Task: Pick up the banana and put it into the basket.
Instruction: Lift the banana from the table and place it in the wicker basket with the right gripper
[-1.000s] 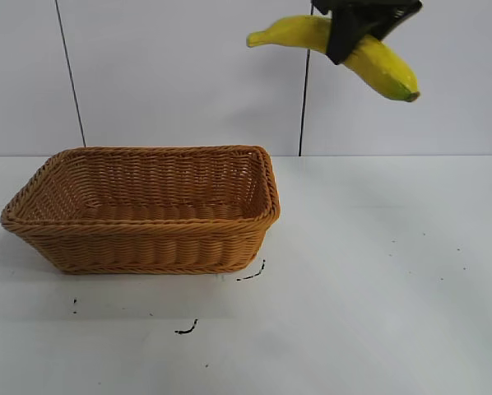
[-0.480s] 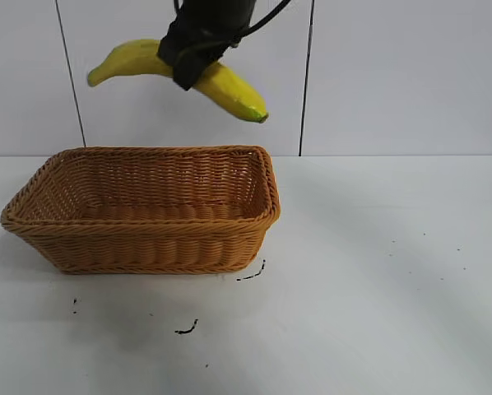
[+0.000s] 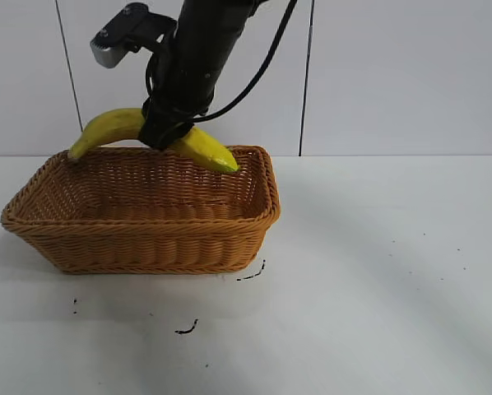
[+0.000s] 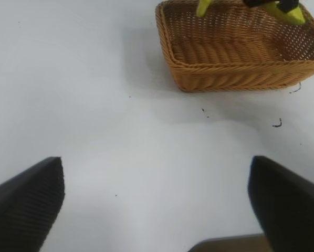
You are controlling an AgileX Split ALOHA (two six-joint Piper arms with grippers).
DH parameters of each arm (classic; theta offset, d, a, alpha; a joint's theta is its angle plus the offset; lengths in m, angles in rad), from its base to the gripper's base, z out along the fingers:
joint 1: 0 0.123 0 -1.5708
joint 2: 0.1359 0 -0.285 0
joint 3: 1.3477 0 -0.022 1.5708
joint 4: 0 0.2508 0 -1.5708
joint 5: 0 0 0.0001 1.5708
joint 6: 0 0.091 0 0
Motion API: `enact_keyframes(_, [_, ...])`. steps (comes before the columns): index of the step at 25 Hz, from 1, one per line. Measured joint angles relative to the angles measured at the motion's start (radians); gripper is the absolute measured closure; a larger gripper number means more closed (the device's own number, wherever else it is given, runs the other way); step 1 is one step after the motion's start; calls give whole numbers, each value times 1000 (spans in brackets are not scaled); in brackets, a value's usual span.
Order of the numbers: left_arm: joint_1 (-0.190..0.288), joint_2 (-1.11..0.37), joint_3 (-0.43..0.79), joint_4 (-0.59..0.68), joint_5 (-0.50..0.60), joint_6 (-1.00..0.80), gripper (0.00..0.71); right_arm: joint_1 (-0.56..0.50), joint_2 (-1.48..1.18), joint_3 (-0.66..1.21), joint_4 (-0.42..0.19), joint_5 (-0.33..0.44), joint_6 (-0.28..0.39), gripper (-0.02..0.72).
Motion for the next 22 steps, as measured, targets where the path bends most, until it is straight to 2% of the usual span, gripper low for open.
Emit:
enact_keyframes(12, [0, 0, 0, 0, 0, 0, 20, 0, 23, 0, 20, -3, 0, 398])
enact_keyframes(13, [0, 0, 0, 0, 0, 0, 20, 0, 23, 0, 21, -3, 0, 374])
enact_keyframes(16, [0, 0, 0, 0, 0, 0, 20, 0, 23, 0, 21, -23, 0, 148])
enact_keyframes(17, [0, 0, 0, 0, 0, 0, 20, 0, 23, 0, 22, -26, 0, 99])
enact_keyframes(19, [0, 0, 0, 0, 0, 0, 20, 0, 19, 0, 27, -25, 4, 45])
enact_keyframes(22, [0, 0, 0, 0, 0, 0, 20, 0, 9, 0, 29, -15, 43, 18])
